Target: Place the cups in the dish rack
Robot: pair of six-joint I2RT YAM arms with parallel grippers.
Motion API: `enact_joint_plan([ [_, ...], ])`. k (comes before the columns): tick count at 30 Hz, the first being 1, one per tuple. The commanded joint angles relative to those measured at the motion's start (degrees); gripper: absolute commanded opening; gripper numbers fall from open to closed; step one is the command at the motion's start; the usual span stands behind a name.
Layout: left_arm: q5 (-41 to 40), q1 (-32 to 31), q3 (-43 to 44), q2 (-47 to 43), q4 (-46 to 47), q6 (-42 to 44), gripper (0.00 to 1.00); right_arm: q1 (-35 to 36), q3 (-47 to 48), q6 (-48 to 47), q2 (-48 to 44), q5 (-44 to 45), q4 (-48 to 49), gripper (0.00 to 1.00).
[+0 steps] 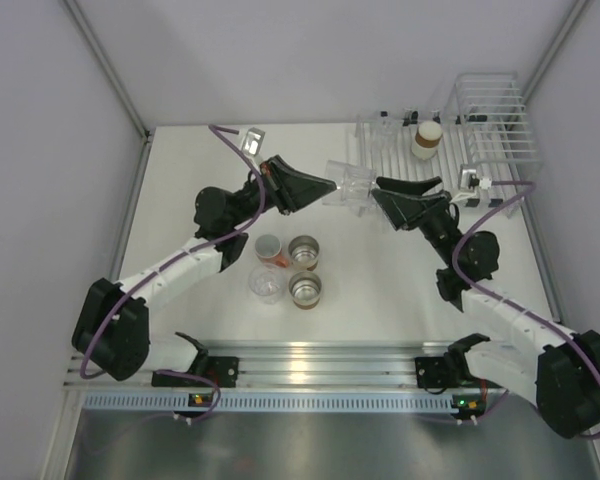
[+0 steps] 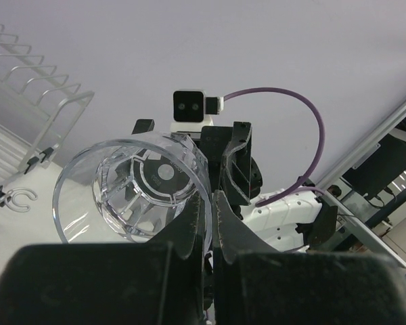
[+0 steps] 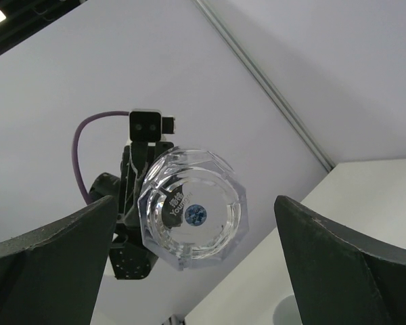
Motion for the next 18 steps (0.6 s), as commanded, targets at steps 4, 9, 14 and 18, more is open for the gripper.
enact_joint_plan([
  [4, -1.80, -1.16, 3.61, 1.05, 6.07, 0.23, 0.00, 2.66, 4.80, -1.78, 2.53, 0.24, 5.38, 0.99],
  [9, -1.89, -2.04, 4.22, 1.67, 6.07, 0.58, 0.00, 4.59, 6.20, -1.96, 5.16, 0.77, 6.26, 0.99],
  [14, -2.07, -2.39, 4.40, 1.76, 6.07, 1.02, 0.00, 6.44, 6.91, -1.87, 7.81, 1.30, 8.02, 0.98],
  [18, -1.98, -2.39, 4.22, 1.93, 5.64, 1.20, 0.00, 8.02, 7.70, -1.96, 9.48, 1.56, 7.93, 0.63],
])
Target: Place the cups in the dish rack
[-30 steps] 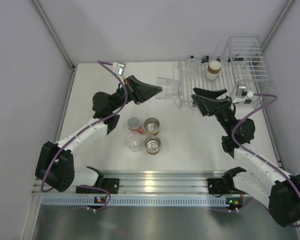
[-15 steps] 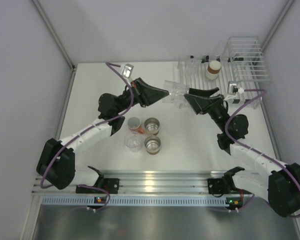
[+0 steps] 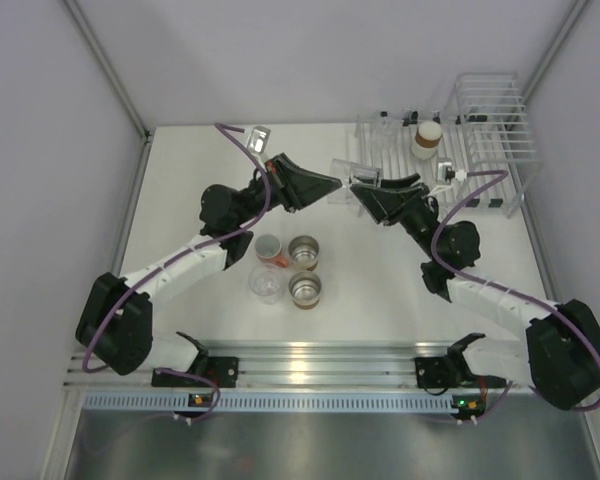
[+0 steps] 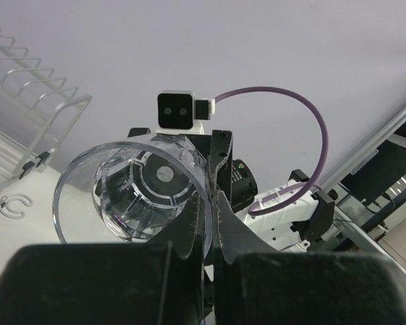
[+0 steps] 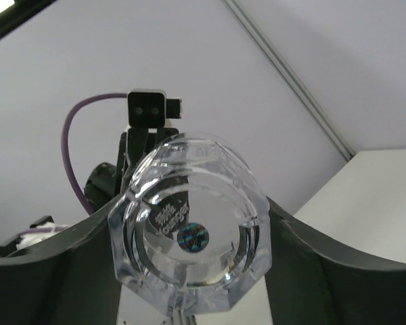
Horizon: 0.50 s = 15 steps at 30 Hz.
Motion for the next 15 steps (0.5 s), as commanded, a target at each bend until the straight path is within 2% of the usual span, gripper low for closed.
enact_joint_plan([
  [1, -0.71, -0.25, 2.59, -0.38, 5.17, 1.20, 0.00, 1.84, 3.85, -1.11, 0.85, 0.10, 4.50, 0.50],
  [3, -0.71, -0.25, 2.50, -0.64, 3.25, 2.25, 0.00, 2.36, 4.21, -1.63, 0.94, 0.09, 3.89, 0.32],
  [4, -0.71, -0.25, 2.50, -0.82, 2.37, 2.69, 0.00, 2.36, 4.21, -1.81, 0.94, 0.09, 3.45, 0.12],
  [7, -0.89, -0.25, 2.23, -2.22, -0.61, 4.80, 0.00, 2.54, 4.12, -2.95, 0.24, 0.79, 1.86, 0.00],
  [10, -0.97, -0.25, 1.88, -3.54, -4.04, 6.99, 0.22, 2.63, 3.95, -4.71, -0.91, 2.20, -0.24, 0.00],
  [11, -1.15, -0.25, 1.45, -4.07, -4.93, 7.70, 0.31, 2.63, 3.95, -5.58, -1.43, 2.73, -1.29, 0.00],
  [12, -1.24, -0.25, 1.44, -4.51, -6.07, 9.10, 0.45, 2.63, 4.03, -6.20, -2.22, 3.08, -2.26, 0.00],
  [15, -1.33, -0.25, 0.83, -6.53, -10.55, 12.17, 0.55, 2.54, 4.82, -8.75, -4.06, 4.57, -6.56, 0.00],
])
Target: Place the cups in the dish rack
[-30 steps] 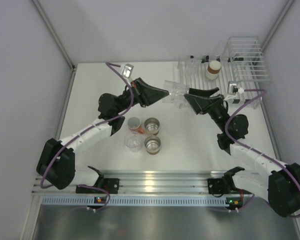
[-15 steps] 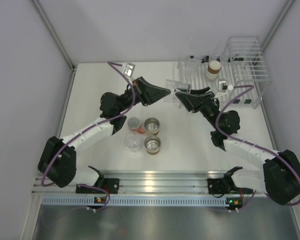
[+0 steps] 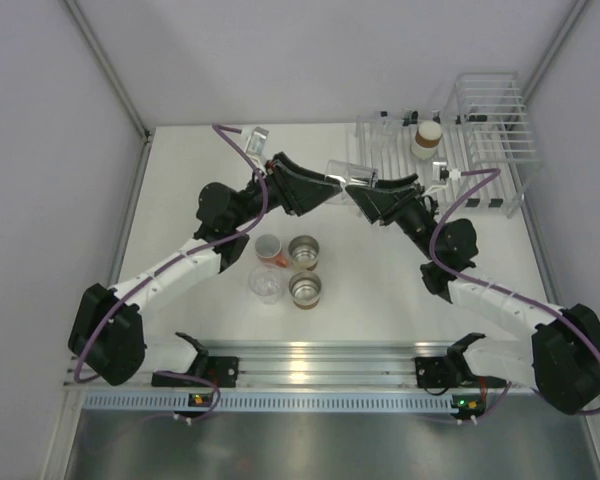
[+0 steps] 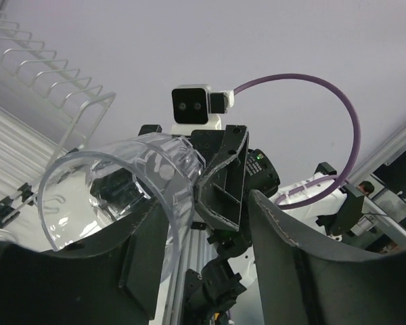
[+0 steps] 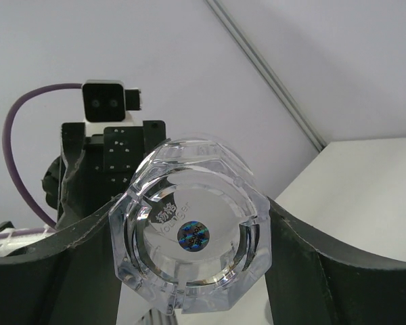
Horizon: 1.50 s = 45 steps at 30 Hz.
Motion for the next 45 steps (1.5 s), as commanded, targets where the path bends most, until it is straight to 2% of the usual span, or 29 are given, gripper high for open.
enact_joint_plan([
  [1, -0.25, -0.17, 0.37, -4.54, -4.68, 6.21, 0.56, 0.97, 3.91, -4.47, -3.87, 2.61, -4.01, 0.00],
  [5, -1.40, -0.17, 0.28, -7.36, -13.19, 11.22, 0.60, 0.53, 5.05, -6.93, -5.81, 3.84, -8.85, 0.00],
  [8, -2.54, -0.08, 1.77, -9.64, -24.78, 18.16, 0.65, -0.44, 6.72, -10.70, -7.65, 4.72, -15.24, 0.00],
  [9, -4.02, 0.01, 2.30, -10.26, -32.30, 22.00, 0.66, -0.96, 8.11, -11.93, -8.88, 4.98, -17.20, 0.00],
  [12, -7.97, 0.27, 5.89, -12.02, -43.15, 30.61, 0.66, -1.67, 12.23, -17.99, -11.16, 7.53, -27.91, 0.00],
  [13, -9.47, 0.62, 8.95, -12.28, -51.45, 33.18, 0.67, -1.84, 13.56, -19.66, -11.52, 9.36, -30.64, 0.00],
  [14, -11.31, 0.97, 11.07, -12.11, -55.27, 37.90, 0.69, -1.93, 14.88, -22.99, -11.87, 10.51, -33.45, 0.00],
  [15, -16.12, 1.85, 12.92, -11.41, -63.32, 39.87, 0.70, -2.02, 17.85, -24.76, -11.79, 12.70, -39.31, 0.00],
  [16, -17.91, 2.55, 16.68, -10.97, -66.18, 41.63, 0.71, -2.11, 19.54, -28.00, -11.44, 13.94, -41.89, 0.00],
  [17, -19.58, 3.43, 18.19, -10.45, -68.21, 44.25, 0.74, -2.28, 21.47, -29.68, -10.13, 14.91, -45.39, 0.00],
  [18, -20.55, 4.31, 19.34, -9.66, -70.06, 45.41, 0.95, -2.29, 26.27, -31.27, -8.90, 17.18, -52.56, 0.00],
  [19, -21.00, 6.58, 20.40, -9.39, -72.08, 46.29, 0.98, -2.20, 28.93, -34.15, -7.50, 20.68, -56.81, 0.00],
  [21, -22.05, 9.57, 21.72, -8.60, -73.33, 48.23, 0.98, -2.29, 35.70, -36.63, -2.93, 23.95, -65.33, 0.00],
  [23, -26.61, 10.12, 20.85, -8.77, -73.59, 49.81, 0.98, -2.29, 41.05, -39.36, 1.80, 27.12, -69.49, 0.00],
  [28, -29.70, 10.73, 16.11, -9.03, -70.61, 51.66, 0.98, -3.51, 47.76, -41.91, 11.31, 31.52, -78.11, 0.00],
  [38, -30.49, 13.46, 13.20, -9.65, -69.72, 50.70, 0.98, -8.35, 49.43, -40.86, 27.21, 31.53, -77.33, 0.00],
  [45, -31.11, 14.33, 13.02, -9.48, -69.73, 50.78, 0.98, -9.05, 51.80, -41.13, 34.43, 32.58, -77.16, 0.00],
])
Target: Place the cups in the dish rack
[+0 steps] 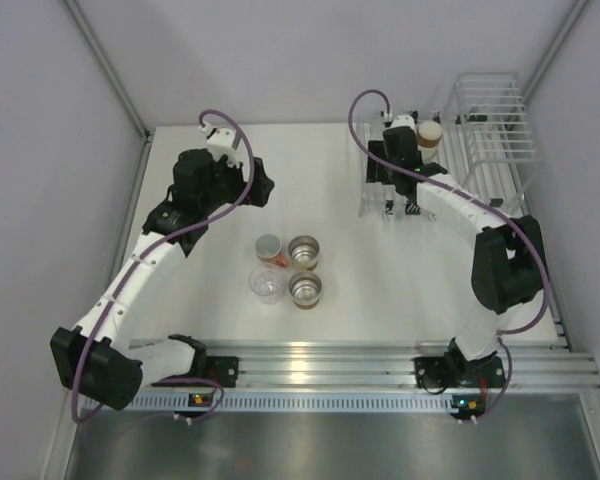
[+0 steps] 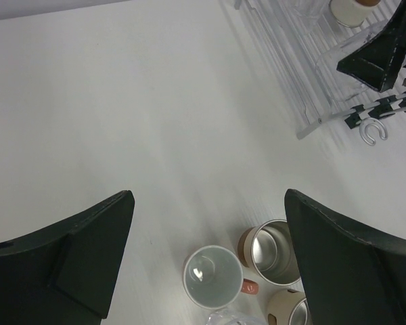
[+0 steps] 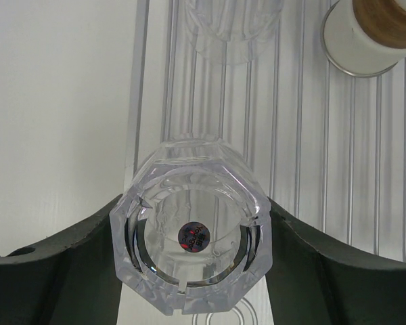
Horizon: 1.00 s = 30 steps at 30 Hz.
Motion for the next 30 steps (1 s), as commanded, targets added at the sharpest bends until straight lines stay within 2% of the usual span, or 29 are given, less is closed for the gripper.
enact_joint_plan([
  [1, -0.94, 0.76, -0.27, -0.86, 1.77, 0.88, 0.98, -0.57, 5.40, -1.08, 1.83, 1.85, 2.29, 0.00],
  [10, -0.24, 2.34, -0.27, -0.34, 1.77, 0.71, 0.98, -1.45, 10.94, -2.67, 7.98, 5.36, 0.89, 0.00],
  [30, 0.90, 4.37, -0.18, 0.72, 1.77, 0.53, 0.98, -3.82, 19.82, -3.63, 18.44, 5.81, -0.34, 0.00],
])
